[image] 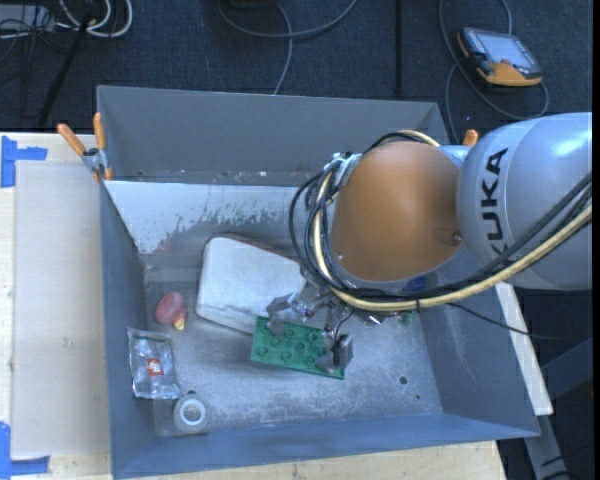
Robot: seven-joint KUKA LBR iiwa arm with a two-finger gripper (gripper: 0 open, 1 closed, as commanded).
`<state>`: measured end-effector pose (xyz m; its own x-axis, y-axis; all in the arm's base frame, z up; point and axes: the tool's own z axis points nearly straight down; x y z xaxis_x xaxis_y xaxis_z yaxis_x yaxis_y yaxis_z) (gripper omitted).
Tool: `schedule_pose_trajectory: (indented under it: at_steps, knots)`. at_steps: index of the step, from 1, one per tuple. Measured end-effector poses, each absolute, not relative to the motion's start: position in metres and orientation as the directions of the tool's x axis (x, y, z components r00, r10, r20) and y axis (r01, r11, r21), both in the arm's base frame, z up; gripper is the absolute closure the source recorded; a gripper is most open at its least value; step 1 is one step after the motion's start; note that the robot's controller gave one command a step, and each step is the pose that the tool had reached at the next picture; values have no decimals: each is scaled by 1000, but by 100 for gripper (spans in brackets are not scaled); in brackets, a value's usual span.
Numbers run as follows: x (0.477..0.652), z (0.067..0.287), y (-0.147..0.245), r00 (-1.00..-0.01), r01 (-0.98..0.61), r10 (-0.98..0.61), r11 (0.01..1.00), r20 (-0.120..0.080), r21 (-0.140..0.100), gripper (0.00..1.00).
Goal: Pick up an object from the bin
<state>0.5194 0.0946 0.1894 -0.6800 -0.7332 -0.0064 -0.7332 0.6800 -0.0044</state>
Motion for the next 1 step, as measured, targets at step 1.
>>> schedule_pose_trajectory:
  at_steps: [1]
  knots:
    - [524, 264, 99, -704, -710, -710, 704, -8, -5, 100]
